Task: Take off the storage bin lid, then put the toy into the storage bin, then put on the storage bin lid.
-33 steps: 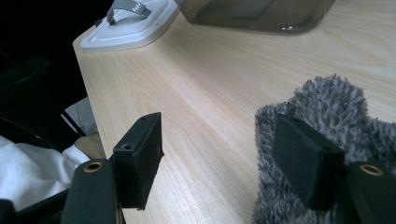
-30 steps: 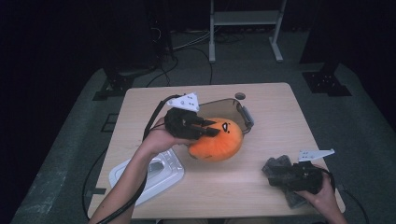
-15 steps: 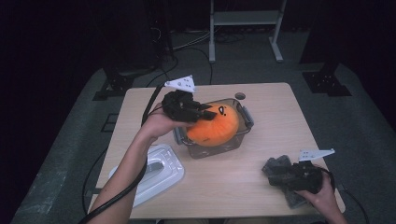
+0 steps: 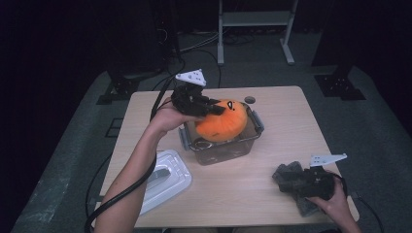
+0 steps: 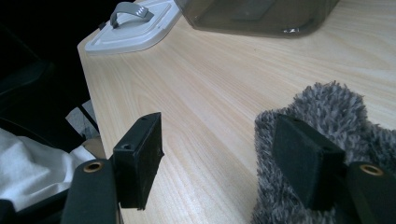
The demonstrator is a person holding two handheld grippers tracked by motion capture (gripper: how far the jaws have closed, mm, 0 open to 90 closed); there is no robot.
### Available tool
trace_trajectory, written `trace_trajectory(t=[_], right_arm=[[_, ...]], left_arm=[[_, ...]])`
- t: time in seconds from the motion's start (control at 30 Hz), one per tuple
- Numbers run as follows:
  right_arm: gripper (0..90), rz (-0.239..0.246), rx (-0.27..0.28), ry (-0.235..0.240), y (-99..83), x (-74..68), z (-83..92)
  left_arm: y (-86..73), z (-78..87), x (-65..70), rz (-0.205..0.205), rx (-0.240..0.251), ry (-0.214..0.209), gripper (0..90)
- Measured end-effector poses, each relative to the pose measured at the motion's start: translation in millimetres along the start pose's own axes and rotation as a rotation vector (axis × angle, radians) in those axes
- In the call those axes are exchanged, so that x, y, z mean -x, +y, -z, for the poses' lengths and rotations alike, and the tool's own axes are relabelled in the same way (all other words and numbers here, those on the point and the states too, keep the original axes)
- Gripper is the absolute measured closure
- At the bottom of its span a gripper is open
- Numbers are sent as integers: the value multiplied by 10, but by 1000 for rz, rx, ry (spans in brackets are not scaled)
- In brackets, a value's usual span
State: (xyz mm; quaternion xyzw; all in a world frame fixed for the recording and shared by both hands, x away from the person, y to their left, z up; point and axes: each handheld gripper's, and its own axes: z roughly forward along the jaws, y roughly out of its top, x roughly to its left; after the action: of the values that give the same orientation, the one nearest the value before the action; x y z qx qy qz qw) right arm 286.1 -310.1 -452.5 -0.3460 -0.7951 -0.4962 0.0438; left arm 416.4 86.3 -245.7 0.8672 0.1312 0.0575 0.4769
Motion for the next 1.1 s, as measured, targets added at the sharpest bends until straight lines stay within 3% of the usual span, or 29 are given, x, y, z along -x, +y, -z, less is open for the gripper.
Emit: trace_trajectory(t=[0.33, 1.1], right_arm=[[326, -4, 3, 6, -4, 9, 0], [325, 1, 1, 11, 3, -1, -3]], left_arm=[[-17, -44, -175, 15, 15, 6, 731], [-138, -192, -307, 45, -9, 20, 729]])
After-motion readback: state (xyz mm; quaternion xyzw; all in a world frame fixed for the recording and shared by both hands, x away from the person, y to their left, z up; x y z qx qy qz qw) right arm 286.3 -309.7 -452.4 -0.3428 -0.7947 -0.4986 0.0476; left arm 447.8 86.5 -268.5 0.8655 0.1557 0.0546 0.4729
